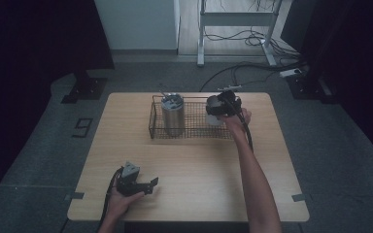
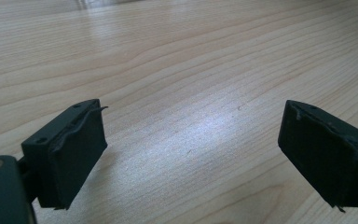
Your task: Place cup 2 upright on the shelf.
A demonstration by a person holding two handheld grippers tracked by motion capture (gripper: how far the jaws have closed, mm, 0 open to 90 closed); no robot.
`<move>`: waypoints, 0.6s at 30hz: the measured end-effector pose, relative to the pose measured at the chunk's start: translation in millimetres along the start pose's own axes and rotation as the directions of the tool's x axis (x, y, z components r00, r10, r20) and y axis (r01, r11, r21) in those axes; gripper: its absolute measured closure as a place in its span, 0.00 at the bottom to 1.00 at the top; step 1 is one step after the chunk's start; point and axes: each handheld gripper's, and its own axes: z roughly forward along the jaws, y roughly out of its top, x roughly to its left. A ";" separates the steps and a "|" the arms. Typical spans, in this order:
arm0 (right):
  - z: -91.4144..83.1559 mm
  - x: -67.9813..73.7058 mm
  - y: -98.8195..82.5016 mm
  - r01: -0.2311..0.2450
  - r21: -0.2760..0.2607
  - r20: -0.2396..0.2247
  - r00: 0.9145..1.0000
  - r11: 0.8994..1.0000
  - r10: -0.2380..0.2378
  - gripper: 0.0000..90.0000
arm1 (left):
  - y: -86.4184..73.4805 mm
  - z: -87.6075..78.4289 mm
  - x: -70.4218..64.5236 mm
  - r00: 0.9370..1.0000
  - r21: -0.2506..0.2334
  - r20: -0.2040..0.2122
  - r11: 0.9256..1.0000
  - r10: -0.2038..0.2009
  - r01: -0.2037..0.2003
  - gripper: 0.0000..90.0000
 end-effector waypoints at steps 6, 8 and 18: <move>7.4 -0.6 -4.1 -0.002 0.019 0.000 1.000 1.000 0.002 0.08 | -0.3 0.0 0.0 1.000 0.002 0.001 1.000 -0.001 0.001 0.08; 9.4 -1.0 -5.3 0.000 0.027 -0.001 1.000 1.000 0.001 0.07 | -0.1 -0.4 -0.2 1.000 0.000 0.002 1.000 -0.001 0.001 0.08; 16.9 -0.7 -8.8 -0.002 0.057 0.002 1.000 0.998 0.002 0.07 | -0.4 -0.8 0.5 1.000 0.002 0.002 1.000 -0.002 0.002 0.08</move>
